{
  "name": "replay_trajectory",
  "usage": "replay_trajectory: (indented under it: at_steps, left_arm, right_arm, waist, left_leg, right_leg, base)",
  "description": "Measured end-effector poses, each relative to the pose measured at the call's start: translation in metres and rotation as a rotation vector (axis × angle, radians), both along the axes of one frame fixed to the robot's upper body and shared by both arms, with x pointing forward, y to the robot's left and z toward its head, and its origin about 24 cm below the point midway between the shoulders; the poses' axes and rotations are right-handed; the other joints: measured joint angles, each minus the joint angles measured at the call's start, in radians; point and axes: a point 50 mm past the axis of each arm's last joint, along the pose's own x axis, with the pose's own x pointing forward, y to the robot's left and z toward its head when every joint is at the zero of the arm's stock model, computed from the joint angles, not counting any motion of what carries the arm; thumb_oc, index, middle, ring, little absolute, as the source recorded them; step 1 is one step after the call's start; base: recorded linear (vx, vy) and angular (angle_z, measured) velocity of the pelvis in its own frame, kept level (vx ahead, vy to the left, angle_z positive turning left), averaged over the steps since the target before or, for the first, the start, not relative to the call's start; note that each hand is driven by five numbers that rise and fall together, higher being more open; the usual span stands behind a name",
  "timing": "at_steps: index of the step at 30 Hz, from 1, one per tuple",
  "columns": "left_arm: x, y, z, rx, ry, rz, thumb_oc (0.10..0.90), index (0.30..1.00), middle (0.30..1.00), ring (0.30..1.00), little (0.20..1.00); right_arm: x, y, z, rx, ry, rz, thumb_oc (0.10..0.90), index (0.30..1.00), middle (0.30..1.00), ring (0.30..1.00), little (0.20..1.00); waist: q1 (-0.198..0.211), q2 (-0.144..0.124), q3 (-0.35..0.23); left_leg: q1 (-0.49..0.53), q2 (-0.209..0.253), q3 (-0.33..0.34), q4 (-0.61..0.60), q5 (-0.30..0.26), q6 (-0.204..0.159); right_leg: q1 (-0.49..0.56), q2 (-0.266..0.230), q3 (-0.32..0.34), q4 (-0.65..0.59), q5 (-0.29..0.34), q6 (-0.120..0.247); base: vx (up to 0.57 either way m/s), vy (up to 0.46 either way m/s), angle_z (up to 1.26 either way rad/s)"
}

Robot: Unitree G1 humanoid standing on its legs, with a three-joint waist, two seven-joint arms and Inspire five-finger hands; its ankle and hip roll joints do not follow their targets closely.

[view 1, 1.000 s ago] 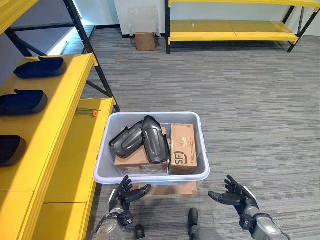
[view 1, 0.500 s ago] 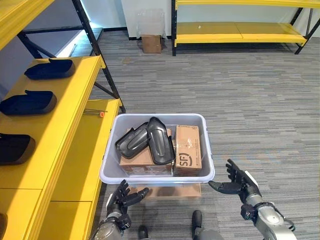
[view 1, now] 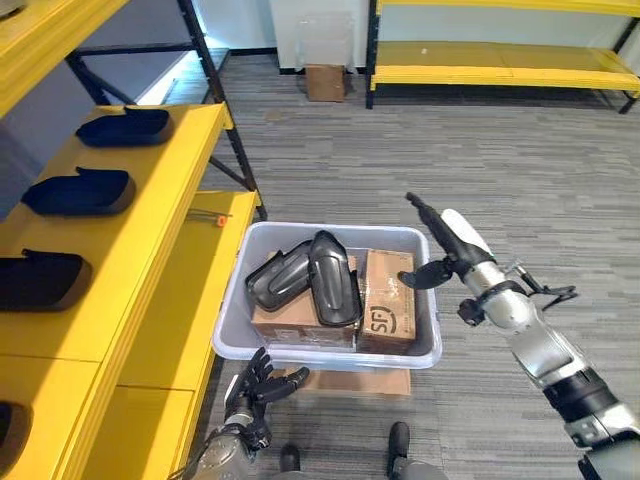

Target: Move parts from the plastic box to the shelf.

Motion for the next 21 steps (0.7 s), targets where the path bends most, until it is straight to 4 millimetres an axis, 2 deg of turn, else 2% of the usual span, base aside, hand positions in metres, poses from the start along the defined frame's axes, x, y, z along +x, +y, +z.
replay_trajectory:
  at_steps: [1,4,6,10,21]
  left_arm:
    - [0.001,0.002,0.001,0.010,-0.009,-0.012,0.900,1.000,1.000,1.000,1.000]
    - [0.002,0.005,0.002,-0.002,-0.015,0.013,0.900,1.000,1.000,1.000,1.000]
    - [0.003,0.007,0.004,0.001,-0.021,0.013,0.900,1.000,1.000,1.000,1.000]
    - [0.014,0.013,0.011,0.030,-0.052,-0.007,0.900,1.000,1.000,1.000,1.000]
    - [0.024,0.013,0.017,0.039,-0.079,-0.018,0.900,1.000,1.000,1.000,1.000]
  right_arm:
    - [0.007,0.002,-0.003,-0.057,0.016,-0.004,0.900,1.000,1.000,1.000,1.000]
    - [0.010,-0.004,-0.015,-0.102,0.070,-0.038,0.900,1.000,1.000,1.000,1.000]
    - [0.014,0.000,-0.014,-0.150,0.073,-0.025,0.900,1.000,1.000,1.000,1.000]
    - [0.019,-0.009,-0.028,-0.205,0.160,-0.067,0.900,1.000,1.000,1.000,1.000]
    - [0.023,-0.003,-0.037,-0.244,0.195,-0.075,0.900,1.000,1.000,1.000,1.000]
  waist:
    - [0.015,0.000,0.000]
    - [0.053,0.003,0.009]
    - [0.051,0.006,0.037]
    - [0.056,0.002,0.076]
    - [0.057,-0.003,0.124]
  left_leg:
    - [-0.009,-0.001,-0.013,0.001,0.000,0.000]
    - [-0.017,-0.009,-0.022,0.003,0.000,0.001]
    - [-0.019,-0.015,-0.026,0.006,0.000,0.001]
    - [-0.049,-0.016,-0.054,0.023,0.000,0.001]
    - [-0.087,-0.014,-0.065,0.045,-0.001,0.001]
  right_leg:
    - [0.001,-0.002,-0.012,0.000,-0.001,0.001]
    - [0.001,-0.012,-0.023,0.000,-0.005,0.006]
    - [0.002,-0.018,-0.025,0.002,-0.005,0.007]
    - [-0.005,-0.021,-0.051,0.007,-0.007,0.009]
    - [-0.037,-0.023,-0.057,0.030,-0.013,0.005]
  base:
    - [-0.02,-0.004,0.24]
    - [-0.02,-0.003,0.15]
    - [-0.04,0.002,0.07]
    - [-0.03,-0.005,0.18]
    - [-0.02,-0.002,0.02]
